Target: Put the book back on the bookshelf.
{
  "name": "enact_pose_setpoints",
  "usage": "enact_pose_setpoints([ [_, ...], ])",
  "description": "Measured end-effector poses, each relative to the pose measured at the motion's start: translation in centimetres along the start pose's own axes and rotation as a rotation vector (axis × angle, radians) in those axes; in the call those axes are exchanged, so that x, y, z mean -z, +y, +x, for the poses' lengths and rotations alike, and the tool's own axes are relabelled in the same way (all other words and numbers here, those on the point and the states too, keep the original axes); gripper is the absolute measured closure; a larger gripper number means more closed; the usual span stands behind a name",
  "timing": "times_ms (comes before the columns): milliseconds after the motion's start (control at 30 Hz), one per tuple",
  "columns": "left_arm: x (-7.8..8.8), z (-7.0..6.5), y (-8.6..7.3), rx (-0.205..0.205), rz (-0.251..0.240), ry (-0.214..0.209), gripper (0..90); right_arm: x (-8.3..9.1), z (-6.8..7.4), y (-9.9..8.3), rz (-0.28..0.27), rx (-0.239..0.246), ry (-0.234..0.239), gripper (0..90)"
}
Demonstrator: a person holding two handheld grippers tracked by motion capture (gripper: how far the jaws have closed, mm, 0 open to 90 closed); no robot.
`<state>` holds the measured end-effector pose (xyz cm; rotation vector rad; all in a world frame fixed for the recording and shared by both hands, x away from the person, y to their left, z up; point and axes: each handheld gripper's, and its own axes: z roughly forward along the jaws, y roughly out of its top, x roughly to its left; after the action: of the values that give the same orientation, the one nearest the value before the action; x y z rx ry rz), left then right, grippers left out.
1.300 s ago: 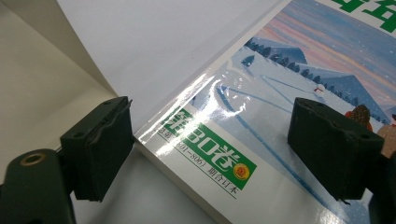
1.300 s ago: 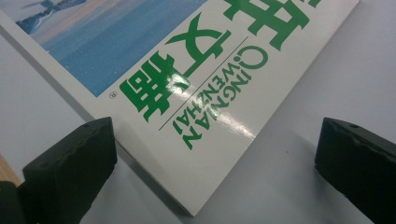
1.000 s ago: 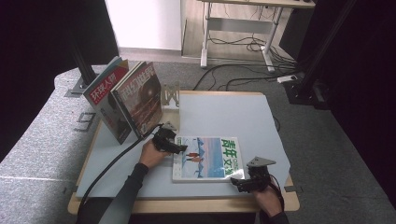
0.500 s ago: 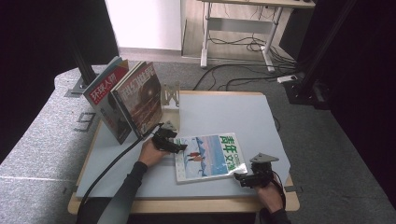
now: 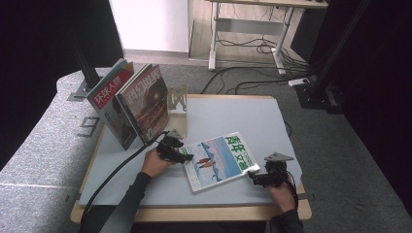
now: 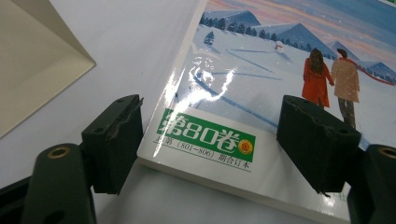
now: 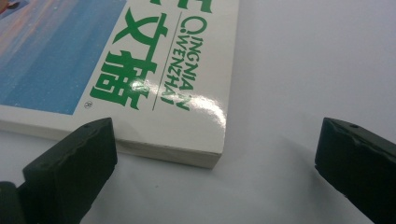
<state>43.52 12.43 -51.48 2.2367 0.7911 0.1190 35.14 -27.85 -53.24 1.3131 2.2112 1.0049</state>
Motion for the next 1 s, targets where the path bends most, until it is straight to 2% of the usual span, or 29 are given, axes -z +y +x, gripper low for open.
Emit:
enact_pose_setpoints([
  [100, 0.2, -0.3, -0.3, 0.004, 0.000, -0.002, 24.5, -0.2, -0.3, 0.2, 0.001, -0.001, -0.011, 0.0],
  [333, 0.4, -1.0, -0.9, 0.028, 0.009, -0.048, 25.5, -0.7, -1.1, 1.0, 0.001, 0.003, -0.053, 0.0],
  [567, 0.6, -1.9, -1.3, 0.020, 0.012, -0.056, 25.3, -1.2, -1.7, 1.5, 0.001, -0.001, -0.071, 0.0],
  [667, 0.7, -2.3, -1.4, 0.007, 0.018, -0.050, 25.2, -1.4, -1.9, 1.7, -0.001, -0.003, -0.083, 0.0],
  [733, 0.8, -3.2, -1.5, -0.026, 0.018, -0.039, 25.2, -1.6, -2.1, 1.9, -0.002, -0.005, -0.091, 0.0],
  [767, 0.8, -3.2, -1.5, -0.026, 0.018, -0.039, 25.1, -1.6, -2.1, 1.9, -0.002, -0.005, -0.091, 0.0],
  [833, 0.9, -4.1, -1.5, -0.051, 0.020, -0.020, 25.0, -1.8, -2.3, 2.1, 0.000, -0.014, -0.097, 0.0],
  [1000, 1.0, -4.7, -1.6, -0.066, 0.026, -0.007, 24.8, -1.5, -2.1, 2.1, -0.009, -0.011, -0.104, 3.0],
])
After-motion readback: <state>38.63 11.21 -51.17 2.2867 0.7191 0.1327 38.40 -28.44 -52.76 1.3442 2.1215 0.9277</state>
